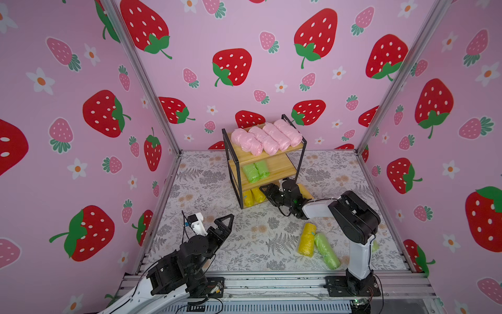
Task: Sort the rolls of trash bags by color and place them on the shelf
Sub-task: Place the roll of trash bags on the shelf, then pick up the roll of trash bags from the center of the board.
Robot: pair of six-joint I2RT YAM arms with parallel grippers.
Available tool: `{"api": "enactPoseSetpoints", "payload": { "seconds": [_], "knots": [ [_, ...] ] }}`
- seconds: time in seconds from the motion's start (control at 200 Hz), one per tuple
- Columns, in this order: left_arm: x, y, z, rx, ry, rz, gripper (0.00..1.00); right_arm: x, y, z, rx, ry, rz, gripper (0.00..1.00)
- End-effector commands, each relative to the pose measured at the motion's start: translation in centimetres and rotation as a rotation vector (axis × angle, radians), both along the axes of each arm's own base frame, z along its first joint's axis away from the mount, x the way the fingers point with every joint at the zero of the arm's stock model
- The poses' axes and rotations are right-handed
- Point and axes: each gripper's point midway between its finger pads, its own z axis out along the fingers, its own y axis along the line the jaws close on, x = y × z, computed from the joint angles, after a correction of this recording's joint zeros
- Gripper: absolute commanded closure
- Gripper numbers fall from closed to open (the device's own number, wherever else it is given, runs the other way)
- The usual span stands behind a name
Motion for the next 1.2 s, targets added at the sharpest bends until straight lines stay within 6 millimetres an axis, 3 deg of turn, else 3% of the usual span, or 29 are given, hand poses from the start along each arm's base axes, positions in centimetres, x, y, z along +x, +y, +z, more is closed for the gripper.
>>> {"api": "enactPoseSetpoints", "payload": {
  "seconds": [0.0,0.175,0.29,0.37,0.435,0.565,0.66,0.865,1.036,1.196],
  "knots": [
    [0.1,-0.3,-0.2,0.008,0.002,-0.008,0.0,-1.6,-1.7,-0.6,-0.106,0.044,-0.001,0.32],
    [0.2,-0.4,-0.5,0.02,0.007,-0.01,0.0,-4.8,-4.0,-1.2,-0.235,0.149,0.012,0.31],
    [0.2,-0.6,-0.7,0.02,0.011,-0.013,0.0,-7.8,-6.8,-1.1,-0.325,0.256,0.005,0.29],
    [0.2,-0.8,-1.0,0.022,0.016,-0.019,0.0,-10.9,-9.1,-0.3,-0.39,0.37,0.006,0.21],
    [0.2,-0.9,-1.2,0.023,0.019,-0.022,0.0,-13.1,-10.4,1.1,-0.422,0.396,0.04,0.21],
    [0.3,-1.6,-1.0,0.03,0.004,-0.052,0.0,-16.9,-15.1,3.7,-0.563,0.393,0.052,0.16],
    [0.4,-1.9,-1.0,0.043,0.008,-0.061,0.0,-19.5,-18.0,3.8,-0.662,0.419,0.091,0.1],
    [0.9,-3.1,-1.8,0.034,0.026,-0.074,0.0,-24.4,-18.7,1.3,-0.739,0.539,0.238,0.14],
    [1.0,-3.6,-1.7,0.045,0.035,-0.084,0.0,-25.2,-18.1,-0.5,-0.719,0.575,0.24,0.2],
    [0.9,-3.5,-1.1,0.064,0.031,-0.092,0.0,-25.6,-19.1,-2.2,-0.762,0.6,0.218,0.24]
  ]
}}
